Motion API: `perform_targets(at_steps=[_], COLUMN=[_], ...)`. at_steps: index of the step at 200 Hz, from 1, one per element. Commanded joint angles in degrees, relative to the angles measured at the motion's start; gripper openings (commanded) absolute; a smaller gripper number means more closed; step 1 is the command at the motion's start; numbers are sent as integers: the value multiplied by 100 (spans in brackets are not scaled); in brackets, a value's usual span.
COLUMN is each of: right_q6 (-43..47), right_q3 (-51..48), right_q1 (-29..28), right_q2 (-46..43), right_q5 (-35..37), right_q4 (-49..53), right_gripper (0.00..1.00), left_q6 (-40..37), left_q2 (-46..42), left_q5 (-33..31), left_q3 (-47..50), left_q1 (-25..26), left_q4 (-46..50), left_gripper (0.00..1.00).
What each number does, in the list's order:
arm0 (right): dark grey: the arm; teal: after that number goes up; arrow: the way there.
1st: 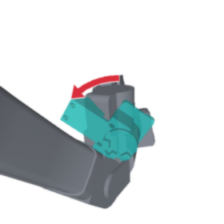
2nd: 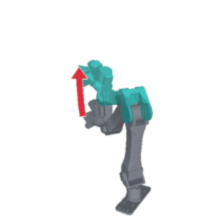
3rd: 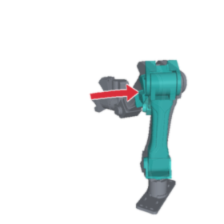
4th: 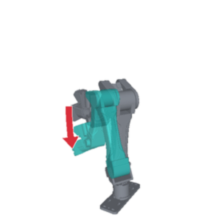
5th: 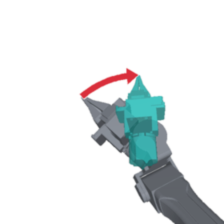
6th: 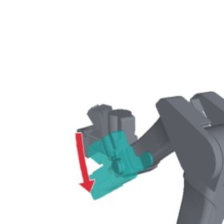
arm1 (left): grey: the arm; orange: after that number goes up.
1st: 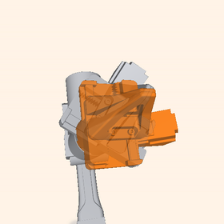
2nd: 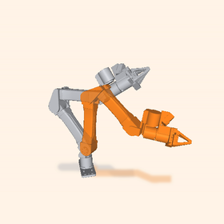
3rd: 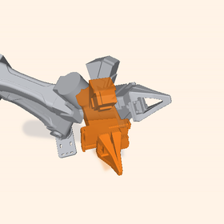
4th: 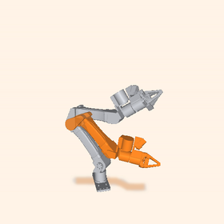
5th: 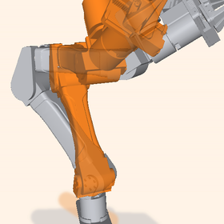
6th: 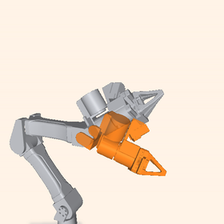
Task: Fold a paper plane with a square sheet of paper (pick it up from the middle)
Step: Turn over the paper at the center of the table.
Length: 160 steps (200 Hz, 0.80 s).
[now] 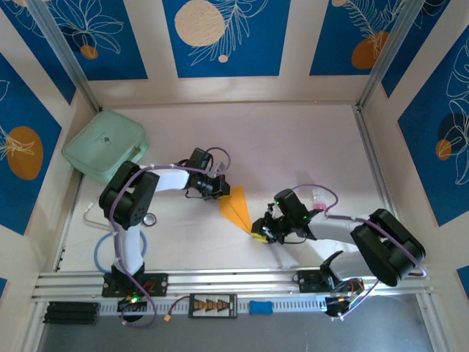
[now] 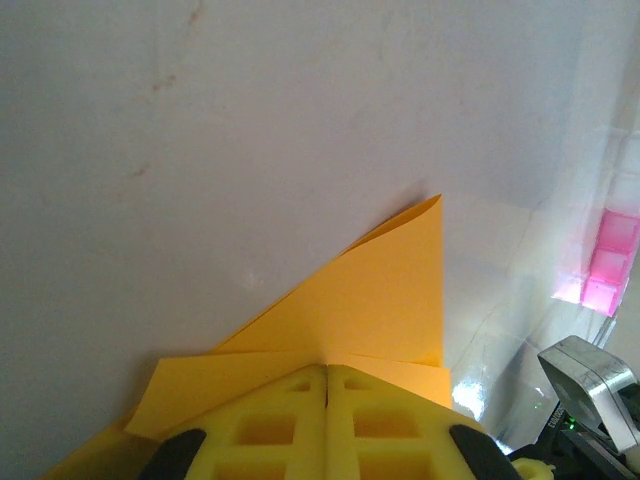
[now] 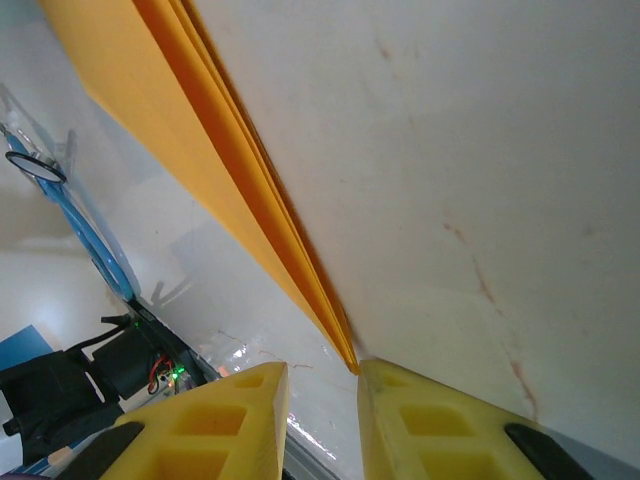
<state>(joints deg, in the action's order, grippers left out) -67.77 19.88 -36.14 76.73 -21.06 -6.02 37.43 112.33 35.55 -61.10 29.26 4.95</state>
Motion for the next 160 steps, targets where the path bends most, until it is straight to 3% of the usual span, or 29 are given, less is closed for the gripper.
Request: perform_targets(at_steps=[1,78,160], right_q6=[131,358,594], right_q3=[77,207,520], right_q1=[-3,20,-55], right_q2=[177,243,71], right_q5=[5,-40,391], right_q4=[-224,-225,994], right_gripper=[26,27,30], left_q6=[6,19,68], left_q2=[83,94,95], left_q5=[-309,-298,-325], left_q3=[170,166,157], left_q1=[-108,-104,-122], left_q4=[307,285,318], left_gripper=[1,1,1])
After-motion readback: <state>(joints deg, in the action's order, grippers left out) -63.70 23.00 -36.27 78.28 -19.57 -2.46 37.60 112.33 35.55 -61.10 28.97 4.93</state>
